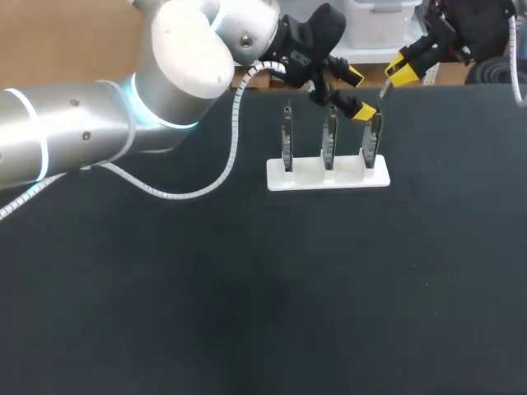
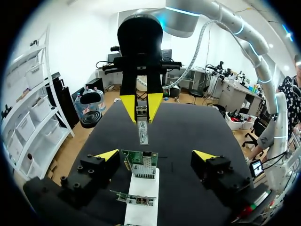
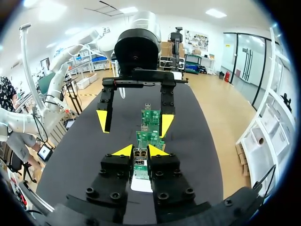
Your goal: Pick up the optical module with the left hand, and insert it into the network port with the right hand.
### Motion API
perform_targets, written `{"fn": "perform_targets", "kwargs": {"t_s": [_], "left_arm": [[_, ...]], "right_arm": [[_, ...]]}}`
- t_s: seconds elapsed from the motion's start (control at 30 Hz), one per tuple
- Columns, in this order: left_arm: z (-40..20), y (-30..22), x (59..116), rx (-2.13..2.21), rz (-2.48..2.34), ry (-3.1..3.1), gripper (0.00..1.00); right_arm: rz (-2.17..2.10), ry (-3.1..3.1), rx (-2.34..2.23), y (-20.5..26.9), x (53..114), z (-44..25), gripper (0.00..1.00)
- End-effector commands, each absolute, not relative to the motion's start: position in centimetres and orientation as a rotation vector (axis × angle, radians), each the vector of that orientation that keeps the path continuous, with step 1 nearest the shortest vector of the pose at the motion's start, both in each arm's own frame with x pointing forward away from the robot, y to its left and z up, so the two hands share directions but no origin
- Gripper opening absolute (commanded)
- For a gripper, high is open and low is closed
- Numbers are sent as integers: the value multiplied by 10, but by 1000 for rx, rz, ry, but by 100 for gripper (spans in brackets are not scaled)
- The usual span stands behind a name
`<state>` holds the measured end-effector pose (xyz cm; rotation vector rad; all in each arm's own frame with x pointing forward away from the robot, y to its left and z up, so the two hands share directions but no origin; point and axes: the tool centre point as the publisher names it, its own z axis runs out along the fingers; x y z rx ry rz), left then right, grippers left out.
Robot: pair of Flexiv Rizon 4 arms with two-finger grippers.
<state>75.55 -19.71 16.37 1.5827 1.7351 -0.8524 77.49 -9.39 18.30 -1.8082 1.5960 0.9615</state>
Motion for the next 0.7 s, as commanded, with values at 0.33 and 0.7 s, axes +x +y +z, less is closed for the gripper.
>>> {"fn": "perform_targets", "kwargs": {"t_s": [0.33, 0.7], "left_arm": [[164, -196, 758, 1599, -824, 1757, 100], [164, -198, 757, 1612, -836, 1744, 100]], "right_arm": [[964, 1595, -1814, -94, 776, 184, 0], [910, 1641, -1874, -89, 773, 185, 0]]}}
